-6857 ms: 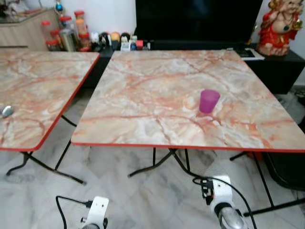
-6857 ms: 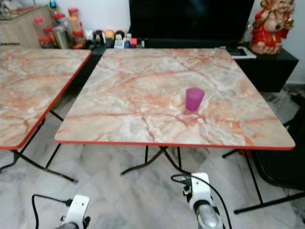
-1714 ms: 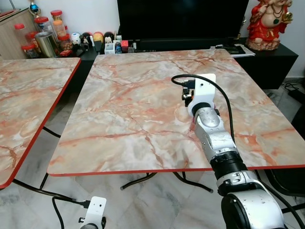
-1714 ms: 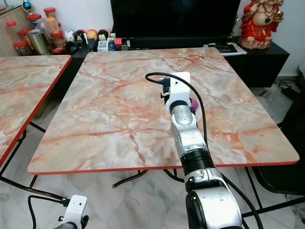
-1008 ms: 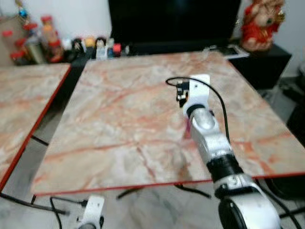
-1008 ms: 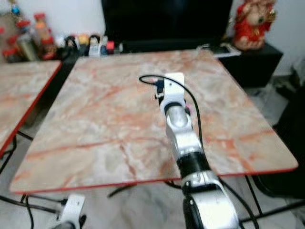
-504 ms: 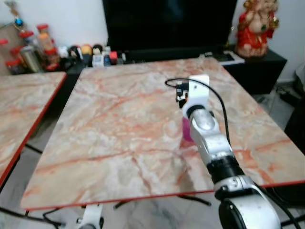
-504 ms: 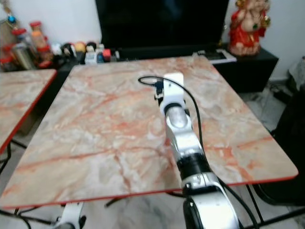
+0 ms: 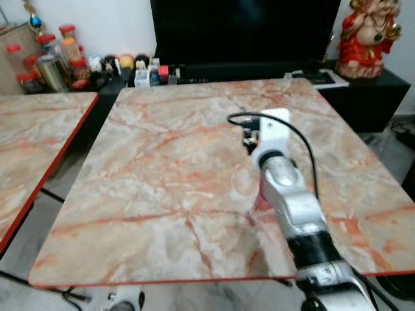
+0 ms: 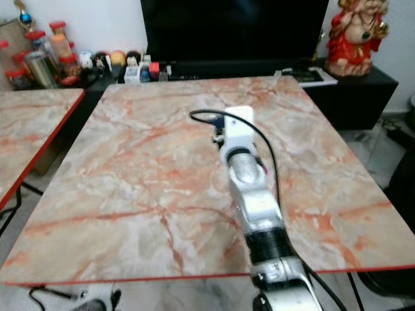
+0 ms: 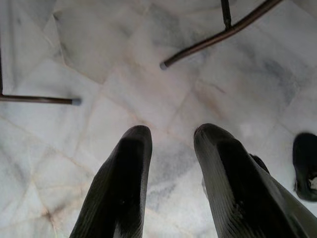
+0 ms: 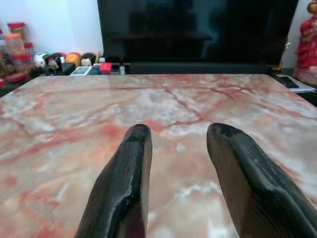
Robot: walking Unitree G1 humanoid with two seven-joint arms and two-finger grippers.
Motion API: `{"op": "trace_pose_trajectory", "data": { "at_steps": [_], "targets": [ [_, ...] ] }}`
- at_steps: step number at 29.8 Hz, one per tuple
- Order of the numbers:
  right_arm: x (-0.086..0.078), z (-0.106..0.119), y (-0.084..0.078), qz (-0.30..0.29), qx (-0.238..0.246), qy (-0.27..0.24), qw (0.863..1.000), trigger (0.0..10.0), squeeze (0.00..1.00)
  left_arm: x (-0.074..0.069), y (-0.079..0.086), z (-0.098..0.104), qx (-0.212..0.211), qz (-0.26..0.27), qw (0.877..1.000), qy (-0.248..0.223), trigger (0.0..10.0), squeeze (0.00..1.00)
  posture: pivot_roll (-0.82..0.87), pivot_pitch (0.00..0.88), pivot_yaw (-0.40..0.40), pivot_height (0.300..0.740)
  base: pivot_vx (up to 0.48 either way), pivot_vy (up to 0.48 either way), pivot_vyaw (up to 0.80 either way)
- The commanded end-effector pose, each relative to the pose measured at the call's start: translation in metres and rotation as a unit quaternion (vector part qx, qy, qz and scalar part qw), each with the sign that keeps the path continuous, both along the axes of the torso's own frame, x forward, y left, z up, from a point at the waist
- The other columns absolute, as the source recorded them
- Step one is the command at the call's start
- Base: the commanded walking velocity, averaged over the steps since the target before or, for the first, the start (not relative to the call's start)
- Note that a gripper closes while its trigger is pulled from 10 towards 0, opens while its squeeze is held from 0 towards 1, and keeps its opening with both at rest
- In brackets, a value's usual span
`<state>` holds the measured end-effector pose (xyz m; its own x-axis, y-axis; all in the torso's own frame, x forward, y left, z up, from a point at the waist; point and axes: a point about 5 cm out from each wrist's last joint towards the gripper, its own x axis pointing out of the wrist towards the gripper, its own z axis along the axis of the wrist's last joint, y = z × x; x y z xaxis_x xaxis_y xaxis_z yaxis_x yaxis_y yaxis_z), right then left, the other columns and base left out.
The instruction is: Setting the table
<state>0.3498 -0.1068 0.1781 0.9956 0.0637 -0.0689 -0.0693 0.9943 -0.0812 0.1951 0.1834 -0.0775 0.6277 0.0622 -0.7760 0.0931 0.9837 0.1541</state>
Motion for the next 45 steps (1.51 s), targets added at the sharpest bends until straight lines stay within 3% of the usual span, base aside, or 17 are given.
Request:
{"op": "trace_pose_trajectory", "data": {
  "at_steps": [1, 7, 10, 16, 17, 18, 19, 21, 22, 23, 24, 45],
  "targets": [
    [-0.008, 0.013, 0.011, 0.015, -0.008, -0.013, 1.000, 10.0, 0.00, -0.001, 0.006, 0.000, 0.009, -0.004, 1.000, 0.003, 10.0, 0.00, -0.08, 0.011, 0.025, 0.736, 0.000, 0.000, 0.00],
    [-0.029, 0.003, 0.013, 0.023, -0.017, 0.022, 0.999, 10.0, 0.00, -0.002, 0.009, 0.000, 0.010, -0.003, 1.000, 0.003, 10.0, 0.00, -0.09, 0.017, 0.030, 0.736, 0.000, 0.000, 0.00],
    [-0.038, -0.008, 0.006, 0.003, -0.029, 0.054, 0.998, 10.0, 0.00, -0.003, 0.009, 0.000, 0.008, -0.008, 1.000, 0.008, 10.0, 0.00, -0.09, 0.019, 0.036, 0.736, 0.000, 0.000, 0.00],
    [-0.042, -0.013, -0.001, -0.013, -0.033, 0.071, 0.997, 10.0, 0.00, -0.004, 0.008, -0.001, 0.004, -0.011, 1.000, 0.010, 10.0, 0.00, -0.09, 0.019, 0.037, 0.736, 0.000, 0.000, 0.00],
    [-0.039, -0.014, -0.005, -0.024, -0.033, 0.072, 0.997, 10.0, 0.65, -0.004, 0.007, -0.001, 0.002, -0.013, 1.000, 0.011, 10.0, 0.00, -0.09, 0.017, 0.043, 0.736, 0.000, 0.000, 0.00],
    [-0.038, -0.015, -0.008, -0.032, -0.033, 0.072, 0.996, 10.0, 0.65, -0.003, 0.007, -0.001, 0.001, -0.015, 1.000, 0.011, 10.0, 0.00, -0.09, 0.017, 0.043, 0.736, 0.000, 0.000, 0.00],
    [-0.034, -0.016, -0.011, -0.040, -0.028, 0.072, 0.996, 10.0, 1.00, -0.003, 0.007, -0.001, 0.001, -0.017, 1.000, 0.012, 10.0, 0.00, -0.09, 0.015, 0.045, 0.736, 0.000, 0.000, 0.00],
    [-0.033, -0.016, -0.011, -0.038, -0.029, 0.073, 0.996, 10.0, 1.00, -0.003, 0.008, 0.000, 0.001, -0.017, 1.000, 0.012, 10.0, 0.00, -0.09, 0.014, 0.046, 0.736, 0.000, 0.000, 0.00],
    [-0.032, -0.016, -0.011, -0.036, -0.030, 0.073, 0.996, 10.0, 0.93, -0.002, 0.008, 0.000, 0.002, -0.017, 1.000, 0.012, 10.0, 0.00, -0.09, 0.014, 0.046, 0.736, 0.000, 0.000, 0.00],
    [-0.032, -0.017, -0.010, -0.033, -0.032, 0.074, 0.996, 10.0, 0.11, -0.002, 0.009, 0.000, 0.002, -0.017, 1.000, 0.012, 10.0, 0.00, -0.09, 0.013, 0.046, 0.736, 0.000, 0.000, 0.00],
    [-0.031, -0.017, -0.009, -0.029, -0.031, 0.073, 0.996, 10.0, 0.00, -0.002, 0.009, 0.000, 0.003, -0.017, 1.000, 0.011, 10.0, 0.00, -0.09, 0.013, 0.046, 0.736, 0.000, 0.000, 0.00],
    [-0.019, -0.008, -0.009, -0.032, -0.018, 0.049, 0.998, 10.0, 0.00, 0.000, 0.007, 0.001, -0.005, -0.015, 1.000, 0.002, 10.0, 0.00, -0.08, 0.003, 0.045, 0.736, 0.000, 0.000, 0.00]
  ]
}}
